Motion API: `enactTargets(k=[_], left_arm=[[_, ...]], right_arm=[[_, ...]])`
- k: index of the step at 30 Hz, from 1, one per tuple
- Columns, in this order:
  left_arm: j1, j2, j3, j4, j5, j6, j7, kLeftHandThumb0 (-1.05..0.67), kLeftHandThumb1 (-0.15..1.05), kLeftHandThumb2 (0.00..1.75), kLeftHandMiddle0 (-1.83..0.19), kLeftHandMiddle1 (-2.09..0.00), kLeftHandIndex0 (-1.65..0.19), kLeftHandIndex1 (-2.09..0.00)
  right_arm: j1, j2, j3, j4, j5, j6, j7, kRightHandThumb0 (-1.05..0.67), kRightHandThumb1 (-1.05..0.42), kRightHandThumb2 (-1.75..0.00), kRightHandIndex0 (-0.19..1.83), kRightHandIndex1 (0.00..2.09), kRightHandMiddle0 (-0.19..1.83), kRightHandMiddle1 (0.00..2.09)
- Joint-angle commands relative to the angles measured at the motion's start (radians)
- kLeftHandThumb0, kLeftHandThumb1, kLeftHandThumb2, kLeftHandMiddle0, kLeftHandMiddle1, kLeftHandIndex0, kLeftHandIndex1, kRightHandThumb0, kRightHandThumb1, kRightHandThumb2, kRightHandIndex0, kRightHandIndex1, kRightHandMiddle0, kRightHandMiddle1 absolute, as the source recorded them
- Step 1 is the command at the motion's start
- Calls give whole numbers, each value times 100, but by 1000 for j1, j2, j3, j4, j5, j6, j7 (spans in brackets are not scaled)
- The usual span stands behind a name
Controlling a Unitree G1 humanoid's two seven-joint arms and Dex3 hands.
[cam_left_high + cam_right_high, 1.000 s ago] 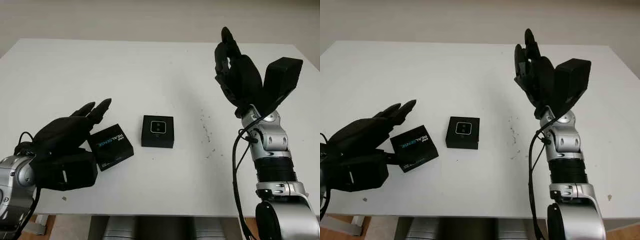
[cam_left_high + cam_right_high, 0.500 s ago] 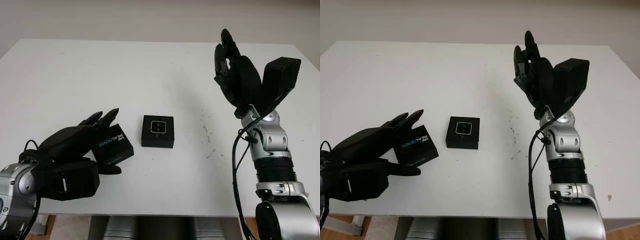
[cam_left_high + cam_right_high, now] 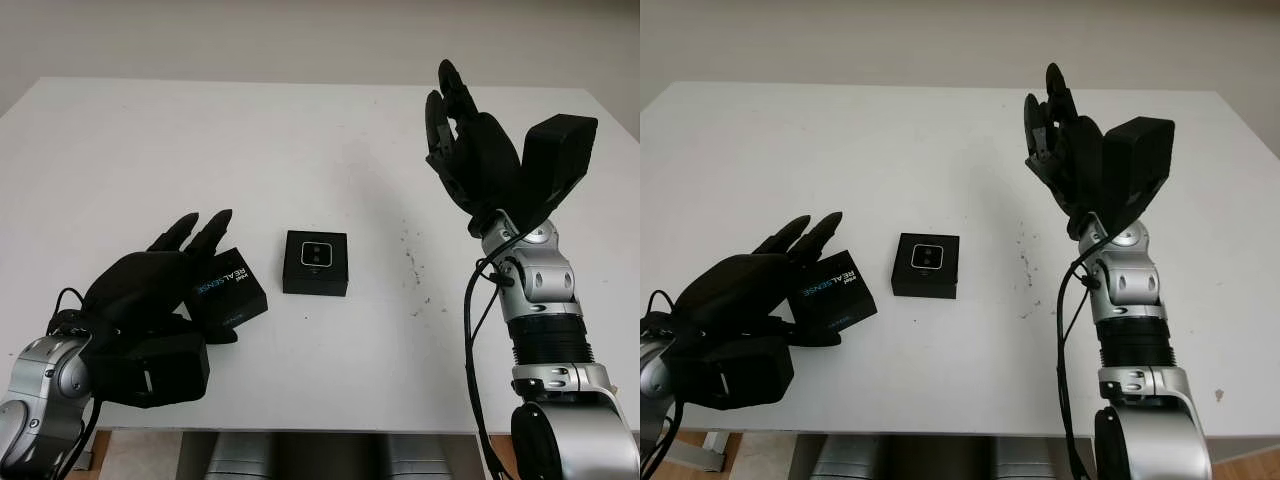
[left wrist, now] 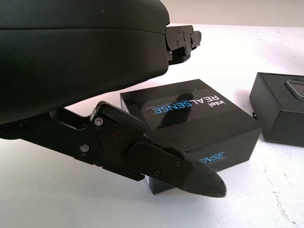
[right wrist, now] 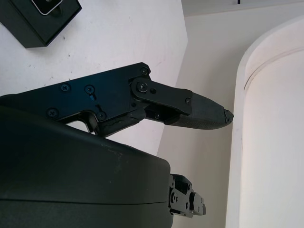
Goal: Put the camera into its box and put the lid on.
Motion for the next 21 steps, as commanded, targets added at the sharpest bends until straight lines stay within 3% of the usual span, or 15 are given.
enactTargets(k=[1,21], left_arm=[[8,1,-2,6,1,-6,-2,-64,94,4,12,-6,10,-7],[-14,0,7,6,-141,69,-161,-56,88,4,3,-8,-8,-10]], right_arm=[[-1,-5,3,-23,-4,-1,3,-66,-105,-67,-16,5,-15,6],[14,-4,0,-54,-9,27,0,-64,-105,-70,-14,6,-13,6]])
